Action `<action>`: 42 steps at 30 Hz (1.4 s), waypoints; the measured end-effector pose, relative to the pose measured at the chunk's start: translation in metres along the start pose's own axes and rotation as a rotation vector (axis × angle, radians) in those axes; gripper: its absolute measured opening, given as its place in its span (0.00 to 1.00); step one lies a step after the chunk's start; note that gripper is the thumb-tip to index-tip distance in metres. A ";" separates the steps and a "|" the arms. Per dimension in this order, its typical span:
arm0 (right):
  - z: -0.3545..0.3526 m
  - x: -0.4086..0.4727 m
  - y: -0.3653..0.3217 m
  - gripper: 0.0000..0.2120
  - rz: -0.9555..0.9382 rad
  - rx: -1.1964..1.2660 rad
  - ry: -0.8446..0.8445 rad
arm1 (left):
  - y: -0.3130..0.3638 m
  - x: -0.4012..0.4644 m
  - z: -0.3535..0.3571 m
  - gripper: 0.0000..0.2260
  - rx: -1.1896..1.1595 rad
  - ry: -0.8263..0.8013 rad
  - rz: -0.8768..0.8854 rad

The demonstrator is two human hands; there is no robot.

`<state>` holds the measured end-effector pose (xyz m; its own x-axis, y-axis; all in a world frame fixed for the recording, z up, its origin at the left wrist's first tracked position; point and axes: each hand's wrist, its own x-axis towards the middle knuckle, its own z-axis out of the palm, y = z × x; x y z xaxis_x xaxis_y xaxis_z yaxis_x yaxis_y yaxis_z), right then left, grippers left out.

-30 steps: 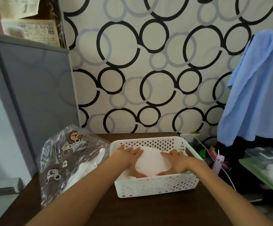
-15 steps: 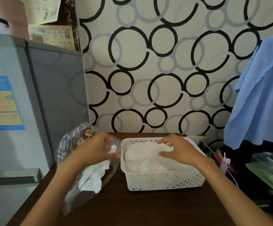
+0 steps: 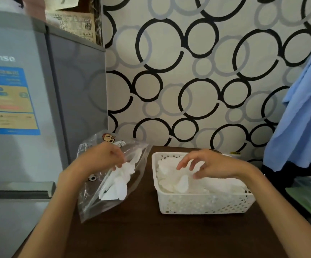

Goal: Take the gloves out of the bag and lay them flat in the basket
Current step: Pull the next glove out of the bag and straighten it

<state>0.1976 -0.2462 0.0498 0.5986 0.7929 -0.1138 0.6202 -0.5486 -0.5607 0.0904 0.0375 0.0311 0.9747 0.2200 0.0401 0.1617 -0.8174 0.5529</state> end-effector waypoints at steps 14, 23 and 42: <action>0.009 0.010 -0.007 0.17 0.063 -0.125 -0.093 | -0.014 0.008 0.000 0.05 -0.159 0.106 0.097; 0.018 0.024 -0.005 0.09 0.092 -0.161 -0.019 | -0.019 0.005 0.002 0.05 -0.155 0.063 0.153; 0.110 0.063 -0.103 0.28 0.038 -0.353 0.480 | -0.019 0.007 0.001 0.07 -0.126 0.210 0.116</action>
<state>0.1151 -0.1107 0.0099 0.7346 0.6079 0.3013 0.6760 -0.6940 -0.2478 0.0941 0.0539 0.0207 0.9300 0.2448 0.2742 0.0171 -0.7739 0.6330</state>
